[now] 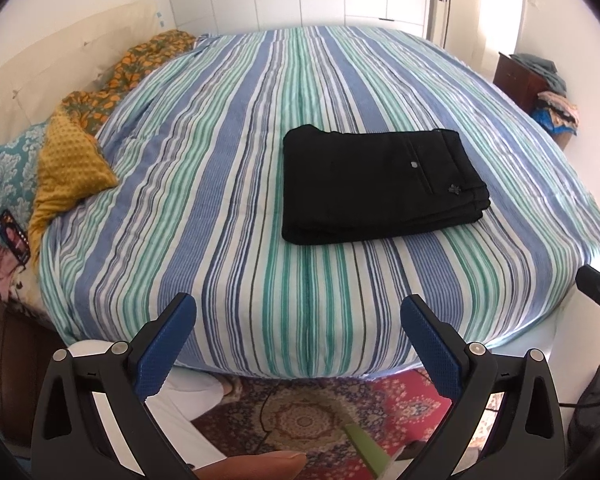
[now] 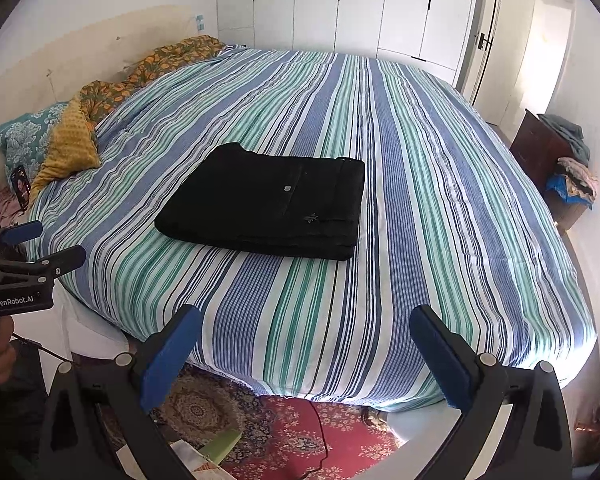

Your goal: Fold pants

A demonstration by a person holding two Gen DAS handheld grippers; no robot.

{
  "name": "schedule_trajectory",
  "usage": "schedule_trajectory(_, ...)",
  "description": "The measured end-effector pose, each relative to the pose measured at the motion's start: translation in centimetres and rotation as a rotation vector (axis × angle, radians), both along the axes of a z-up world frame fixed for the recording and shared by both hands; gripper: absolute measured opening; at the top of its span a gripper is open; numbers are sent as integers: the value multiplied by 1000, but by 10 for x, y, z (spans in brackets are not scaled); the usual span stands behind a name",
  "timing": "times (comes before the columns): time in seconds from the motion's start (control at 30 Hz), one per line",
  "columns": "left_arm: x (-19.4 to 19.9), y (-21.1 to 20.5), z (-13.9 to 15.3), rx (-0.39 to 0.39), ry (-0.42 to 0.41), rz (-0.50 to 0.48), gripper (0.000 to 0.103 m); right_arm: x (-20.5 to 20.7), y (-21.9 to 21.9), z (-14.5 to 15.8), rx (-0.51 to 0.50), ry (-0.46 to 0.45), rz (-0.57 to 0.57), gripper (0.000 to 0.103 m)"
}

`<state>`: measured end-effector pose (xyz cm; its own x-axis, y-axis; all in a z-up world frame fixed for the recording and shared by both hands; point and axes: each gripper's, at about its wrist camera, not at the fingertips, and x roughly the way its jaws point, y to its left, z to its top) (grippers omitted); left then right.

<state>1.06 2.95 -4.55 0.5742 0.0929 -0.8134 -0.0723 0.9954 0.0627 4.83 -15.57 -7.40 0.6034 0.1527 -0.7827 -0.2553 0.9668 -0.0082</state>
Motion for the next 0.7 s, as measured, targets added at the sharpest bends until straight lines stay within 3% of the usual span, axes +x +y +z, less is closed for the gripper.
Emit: schedule_trajectory(0.7, -1, -6, 0, 23, 9, 9, 102, 0, -2, 2, -20, -18, -27, 103)
